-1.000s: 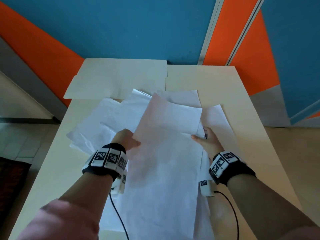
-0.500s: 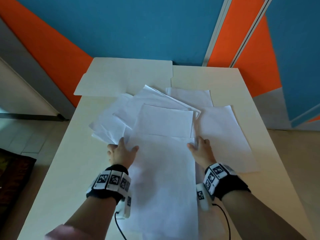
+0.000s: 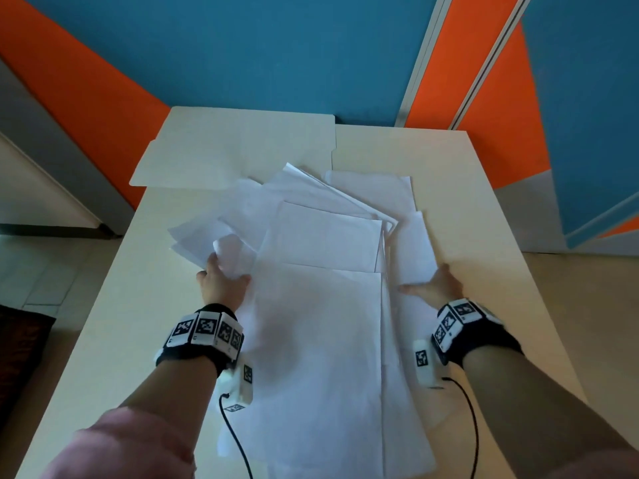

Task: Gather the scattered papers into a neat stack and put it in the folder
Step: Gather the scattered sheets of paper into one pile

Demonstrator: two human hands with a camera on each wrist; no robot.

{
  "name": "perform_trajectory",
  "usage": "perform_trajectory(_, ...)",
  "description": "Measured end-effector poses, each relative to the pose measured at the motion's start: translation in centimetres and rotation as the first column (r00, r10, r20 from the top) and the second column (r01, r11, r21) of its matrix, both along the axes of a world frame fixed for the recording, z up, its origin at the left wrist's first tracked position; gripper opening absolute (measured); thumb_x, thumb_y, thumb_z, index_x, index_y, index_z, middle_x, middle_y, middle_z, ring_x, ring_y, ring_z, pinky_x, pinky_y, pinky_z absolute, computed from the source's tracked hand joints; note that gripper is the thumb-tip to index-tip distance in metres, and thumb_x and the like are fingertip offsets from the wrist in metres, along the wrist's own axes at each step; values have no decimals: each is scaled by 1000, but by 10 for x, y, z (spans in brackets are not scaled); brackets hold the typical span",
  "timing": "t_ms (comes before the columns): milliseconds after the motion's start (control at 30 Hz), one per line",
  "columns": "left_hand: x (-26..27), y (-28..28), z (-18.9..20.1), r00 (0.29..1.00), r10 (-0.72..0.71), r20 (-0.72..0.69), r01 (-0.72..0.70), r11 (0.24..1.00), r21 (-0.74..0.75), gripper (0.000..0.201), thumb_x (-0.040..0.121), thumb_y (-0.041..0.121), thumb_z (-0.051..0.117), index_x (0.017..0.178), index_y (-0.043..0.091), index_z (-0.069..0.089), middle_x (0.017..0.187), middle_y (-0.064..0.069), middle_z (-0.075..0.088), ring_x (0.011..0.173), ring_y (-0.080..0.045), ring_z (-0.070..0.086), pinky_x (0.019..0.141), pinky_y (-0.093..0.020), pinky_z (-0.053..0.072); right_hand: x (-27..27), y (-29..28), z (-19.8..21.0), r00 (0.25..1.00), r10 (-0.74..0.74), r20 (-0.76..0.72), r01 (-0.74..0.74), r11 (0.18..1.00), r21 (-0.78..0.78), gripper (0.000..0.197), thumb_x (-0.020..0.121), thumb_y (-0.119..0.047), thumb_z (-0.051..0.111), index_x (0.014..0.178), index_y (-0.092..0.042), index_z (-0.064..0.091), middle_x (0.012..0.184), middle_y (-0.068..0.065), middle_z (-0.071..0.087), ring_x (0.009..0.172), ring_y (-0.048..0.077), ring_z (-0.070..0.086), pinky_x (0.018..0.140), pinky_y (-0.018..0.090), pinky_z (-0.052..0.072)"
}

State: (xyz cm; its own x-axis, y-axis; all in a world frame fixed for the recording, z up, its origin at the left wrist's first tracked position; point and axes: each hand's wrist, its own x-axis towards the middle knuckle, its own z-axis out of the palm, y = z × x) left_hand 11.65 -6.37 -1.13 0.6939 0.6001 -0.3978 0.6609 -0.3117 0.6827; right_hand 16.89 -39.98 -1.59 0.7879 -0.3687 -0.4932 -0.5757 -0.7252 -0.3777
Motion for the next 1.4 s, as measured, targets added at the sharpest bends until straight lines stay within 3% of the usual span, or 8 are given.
perform_trajectory(100, 2, 11, -3, 995, 94, 32, -94, 996, -5, 62, 89, 3, 47, 145, 12, 24, 136, -27, 47, 121, -42, 48, 95, -42, 40, -7, 5, -9, 985, 41, 165, -55, 995, 80, 46, 87, -15, 56, 128, 1, 45, 131, 23, 54, 117, 37, 53, 93, 36, 42)
perform_trajectory(300, 10, 3, -4, 998, 48, 41, -47, 998, -29, 64, 91, 5, 44, 148, 15, 15, 137, -30, 46, 122, -46, 47, 96, -44, 39, 8, 22, -14, 947, 214, 239, -239, 968, 78, 15, 85, -6, 43, 93, -7, 56, 93, 15, 52, 90, 24, 49, 76, 29, 36)
perform_trajectory(500, -3, -8, -1, 998, 58, 22, -59, 997, 44, 89, 79, 30, 71, 139, -12, 21, 142, -30, 34, 135, -39, 31, 109, -39, 25, 74, 34, 11, 878, 221, 424, -214, 975, -65, 38, 90, -3, 42, 127, -3, 51, 133, 23, 46, 122, 40, 43, 103, 44, 37)
perform_trajectory(667, -13, -19, -14, 999, 32, 18, -33, 999, 40, 85, 71, 12, 77, 137, -9, 26, 136, -28, 43, 128, -40, 40, 106, -41, 33, 111, 51, 10, 863, 462, 205, -470, 882, -8, 54, 96, -10, 39, 147, -14, 24, 152, 15, 29, 137, 32, 34, 109, 34, 29)
perform_trajectory(933, -1, -15, -22, 982, 178, 62, -181, 983, 38, 68, 77, 2, 64, 137, -1, 33, 124, -27, 59, 116, -41, 54, 97, -41, 42, 60, 69, 10, 829, 555, 66, -553, 832, -45, 40, 90, 1, 40, 130, 5, 36, 122, 29, 55, 109, 39, 55, 81, 36, 44)
perform_trajectory(1067, 5, -12, -20, 990, 138, 31, -139, 989, 57, 41, 78, 1, 61, 116, -7, 50, 115, -28, 62, 108, -41, 57, 89, -41, 43, 69, 41, 44, 776, 624, -91, -631, 772, -83, 40, 90, -10, 46, 129, 1, 45, 126, 22, 56, 113, 34, 55, 90, 35, 45)
perform_trajectory(1300, 16, -4, -19, 998, 55, 11, -56, 998, 42, 15, 83, 6, 58, 95, 0, 54, 107, -26, 63, 99, -39, 58, 75, -35, 40, 144, 67, 43, 779, 603, 175, -579, 797, -169, 41, 91, 1, 40, 132, -1, 48, 137, 21, 50, 123, 37, 49, 101, 37, 39)
perform_trajectory(1400, 14, -4, -19, 995, 95, 28, -96, 995, 38, 26, 87, 9, 56, 108, -6, 54, 109, -26, 62, 102, -38, 57, 73, -31, 35, 153, 79, 17, 796, 588, 145, -560, 806, -193, 18, 90, -2, 43, 90, -1, 61, 102, 22, 62, 97, 35, 57, 78, 35, 44)
